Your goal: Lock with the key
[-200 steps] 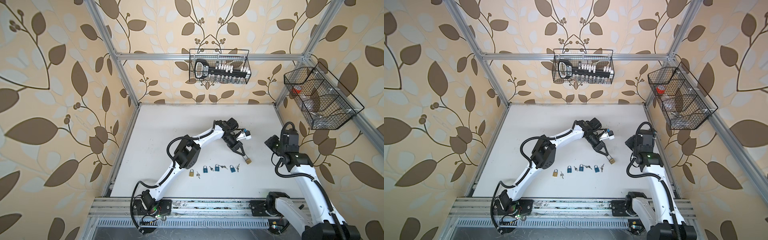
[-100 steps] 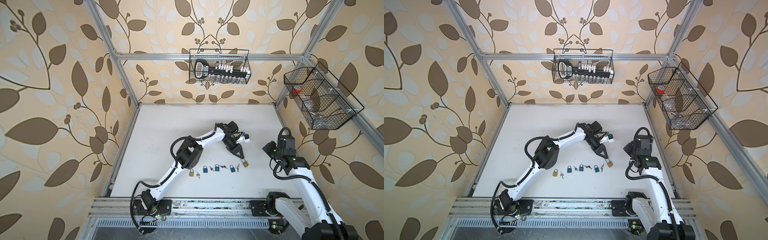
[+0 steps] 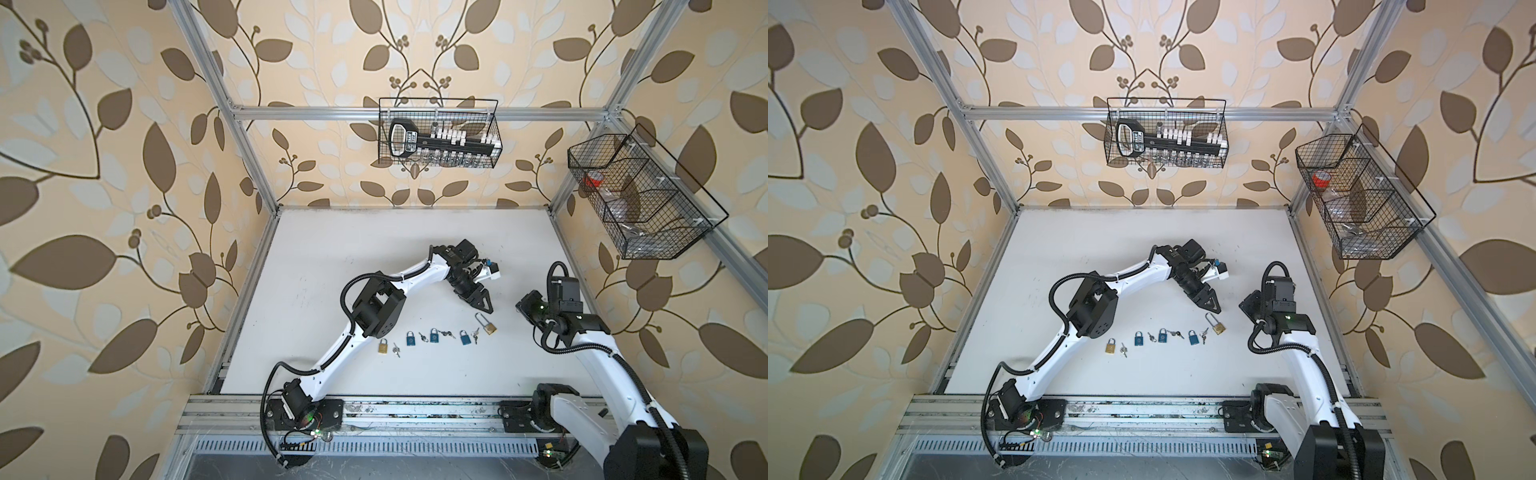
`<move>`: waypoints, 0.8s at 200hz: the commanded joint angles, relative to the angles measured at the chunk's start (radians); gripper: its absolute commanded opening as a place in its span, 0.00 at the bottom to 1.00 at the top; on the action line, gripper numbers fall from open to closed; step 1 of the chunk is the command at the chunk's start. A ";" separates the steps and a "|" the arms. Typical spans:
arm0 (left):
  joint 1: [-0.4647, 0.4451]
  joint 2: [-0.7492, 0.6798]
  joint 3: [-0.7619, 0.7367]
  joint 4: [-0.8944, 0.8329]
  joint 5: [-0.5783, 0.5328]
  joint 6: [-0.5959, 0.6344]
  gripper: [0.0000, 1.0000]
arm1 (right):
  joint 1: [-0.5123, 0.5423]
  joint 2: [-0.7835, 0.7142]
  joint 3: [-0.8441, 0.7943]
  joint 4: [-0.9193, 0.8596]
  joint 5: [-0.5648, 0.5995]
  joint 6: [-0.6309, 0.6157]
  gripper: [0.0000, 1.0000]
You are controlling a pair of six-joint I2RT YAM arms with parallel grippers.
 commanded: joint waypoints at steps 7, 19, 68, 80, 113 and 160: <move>0.017 -0.119 -0.025 0.084 -0.051 0.001 0.68 | -0.003 0.037 -0.032 0.045 -0.111 -0.006 0.00; 0.025 -0.209 -0.106 0.140 -0.104 0.011 0.77 | -0.003 0.047 -0.051 0.077 -0.142 0.006 0.00; 0.105 -0.666 -0.624 0.507 -0.288 -0.056 0.99 | -0.003 0.112 -0.134 0.200 -0.252 0.077 0.00; 0.133 -0.760 -0.741 0.567 -0.303 -0.082 0.99 | -0.003 0.110 -0.155 0.235 -0.252 0.097 0.00; 0.195 -0.947 -0.944 0.578 -0.356 -0.098 0.99 | -0.003 0.120 -0.189 0.274 -0.204 0.119 0.05; 0.245 -1.202 -1.217 0.653 -0.563 -0.141 0.99 | -0.003 0.163 -0.209 0.294 -0.160 0.151 0.15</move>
